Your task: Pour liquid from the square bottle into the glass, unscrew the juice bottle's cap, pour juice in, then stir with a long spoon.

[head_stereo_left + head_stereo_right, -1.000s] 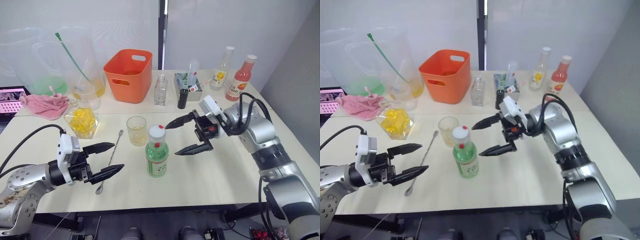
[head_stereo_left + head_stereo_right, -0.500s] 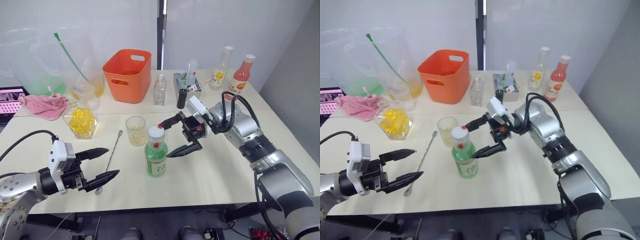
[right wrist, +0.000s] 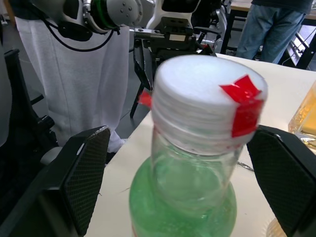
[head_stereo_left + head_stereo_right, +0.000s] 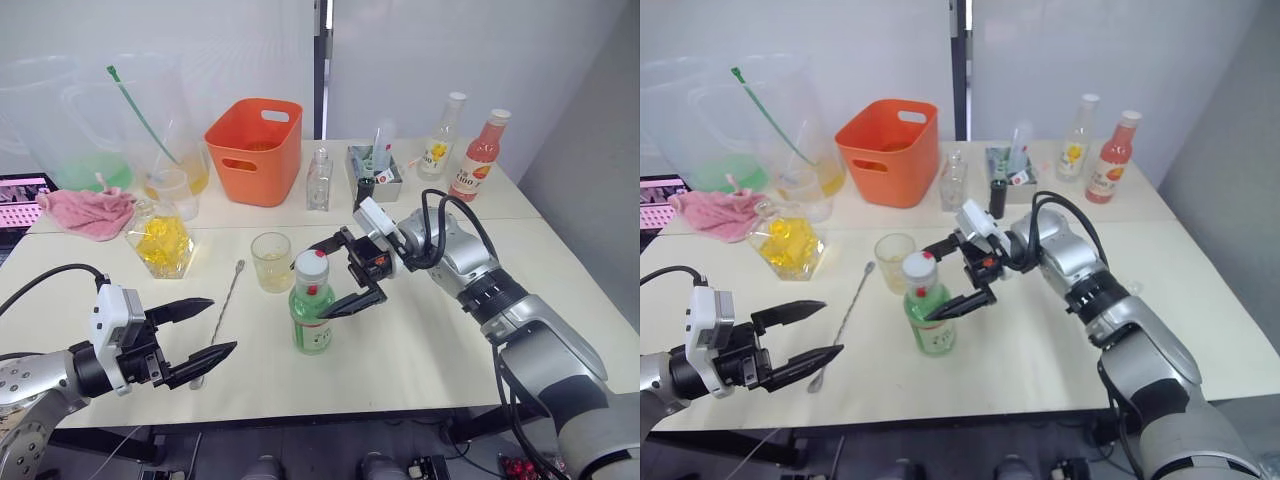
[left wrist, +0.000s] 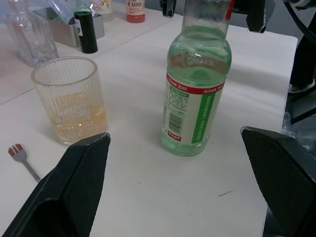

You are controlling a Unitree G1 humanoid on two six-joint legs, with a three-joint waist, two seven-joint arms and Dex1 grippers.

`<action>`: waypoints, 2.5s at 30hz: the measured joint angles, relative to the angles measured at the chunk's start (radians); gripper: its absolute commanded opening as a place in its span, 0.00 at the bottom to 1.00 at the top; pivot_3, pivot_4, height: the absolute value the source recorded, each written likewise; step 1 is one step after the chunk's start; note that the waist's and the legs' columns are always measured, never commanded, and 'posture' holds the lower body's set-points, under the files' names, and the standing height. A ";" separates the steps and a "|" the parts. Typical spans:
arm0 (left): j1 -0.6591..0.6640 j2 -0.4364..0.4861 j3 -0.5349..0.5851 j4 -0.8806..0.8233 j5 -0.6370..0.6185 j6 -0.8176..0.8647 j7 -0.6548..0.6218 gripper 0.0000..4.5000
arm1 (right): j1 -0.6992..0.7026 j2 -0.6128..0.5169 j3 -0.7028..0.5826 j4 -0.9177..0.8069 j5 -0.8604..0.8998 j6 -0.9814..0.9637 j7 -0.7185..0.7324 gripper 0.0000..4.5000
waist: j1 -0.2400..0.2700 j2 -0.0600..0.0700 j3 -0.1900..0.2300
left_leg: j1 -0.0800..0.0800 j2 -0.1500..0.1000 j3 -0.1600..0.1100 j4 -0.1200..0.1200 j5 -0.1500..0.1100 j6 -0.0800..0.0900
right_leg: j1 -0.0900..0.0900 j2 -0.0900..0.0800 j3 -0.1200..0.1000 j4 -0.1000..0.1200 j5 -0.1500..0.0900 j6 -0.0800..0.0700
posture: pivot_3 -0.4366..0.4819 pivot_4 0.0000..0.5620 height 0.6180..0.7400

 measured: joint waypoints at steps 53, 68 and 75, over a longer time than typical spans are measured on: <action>-0.456 0.020 -0.312 0.309 0.061 -0.010 -0.224 1.00 | 0.764 -0.108 -0.646 -1.214 0.159 1.001 -1.145 0.99 | 0.003 -0.001 -0.001 | -0.004 0.000 -0.001 0.001 0.001 0.001 | 0.000 0.002 -0.001 -0.002 0.000 0.001 | 0.48 0.27 1.00; -0.315 0.008 -0.234 0.205 0.058 -0.009 -0.133 1.00 | 0.384 -0.213 -0.471 -0.579 -0.191 0.399 -0.188 0.99 | -0.003 -0.001 0.000 | -0.002 0.001 0.000 0.001 0.001 0.001 | 0.000 0.002 0.000 -0.002 0.000 0.000 | 0.48 0.27 1.00; -0.223 0.002 -0.176 0.153 0.053 -0.010 -0.101 1.00 | 0.250 -0.058 -0.398 -0.439 -0.233 0.370 -0.051 0.99 | 0.009 -0.001 0.000 | -0.003 -0.001 -0.001 0.001 0.001 0.001 | 0.000 0.000 -0.002 -0.001 0.000 0.000 | 0.48 0.27 1.00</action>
